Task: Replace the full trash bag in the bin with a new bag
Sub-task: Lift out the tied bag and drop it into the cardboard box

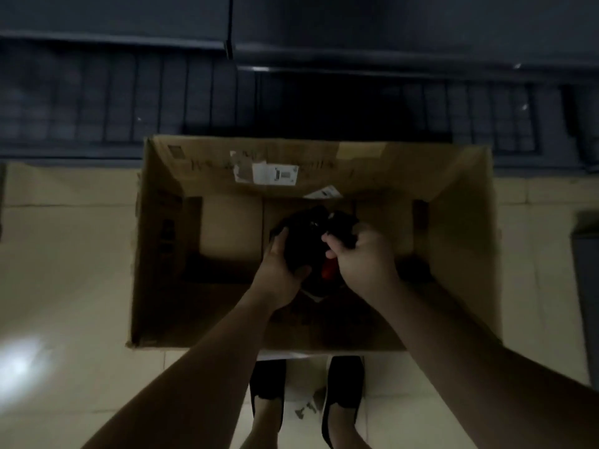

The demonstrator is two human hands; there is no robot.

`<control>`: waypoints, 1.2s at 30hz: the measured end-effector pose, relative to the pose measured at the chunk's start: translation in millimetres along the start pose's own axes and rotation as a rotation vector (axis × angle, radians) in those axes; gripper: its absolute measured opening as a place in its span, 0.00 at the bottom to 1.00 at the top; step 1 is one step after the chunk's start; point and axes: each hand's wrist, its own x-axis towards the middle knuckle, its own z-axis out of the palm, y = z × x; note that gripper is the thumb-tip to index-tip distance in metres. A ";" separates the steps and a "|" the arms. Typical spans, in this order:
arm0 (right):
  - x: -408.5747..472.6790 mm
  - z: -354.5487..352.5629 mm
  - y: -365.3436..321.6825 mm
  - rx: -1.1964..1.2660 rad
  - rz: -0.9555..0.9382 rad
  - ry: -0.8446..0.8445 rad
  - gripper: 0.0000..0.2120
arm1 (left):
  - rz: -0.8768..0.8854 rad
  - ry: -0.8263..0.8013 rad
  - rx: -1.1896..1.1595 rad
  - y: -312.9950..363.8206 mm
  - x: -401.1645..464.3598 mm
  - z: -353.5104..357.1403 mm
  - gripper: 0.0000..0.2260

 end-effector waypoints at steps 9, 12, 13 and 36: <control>27.2 21.7 44.9 -0.109 0.061 -0.121 0.12 | -0.042 -0.077 -0.039 -17.6 33.2 17.7 0.31; 26.1 19.4 49.9 -0.113 0.025 -0.130 0.12 | -0.016 -0.087 -0.044 -10.9 30.0 19.1 0.22; 25.7 17.4 49.5 -0.118 0.016 -0.131 0.12 | -0.019 -0.088 -0.038 -7.6 28.9 19.3 0.20; -310.9 -333.7 -68.2 0.228 0.018 0.495 0.20 | 0.449 -0.256 0.308 419.3 -274.5 -0.3 0.21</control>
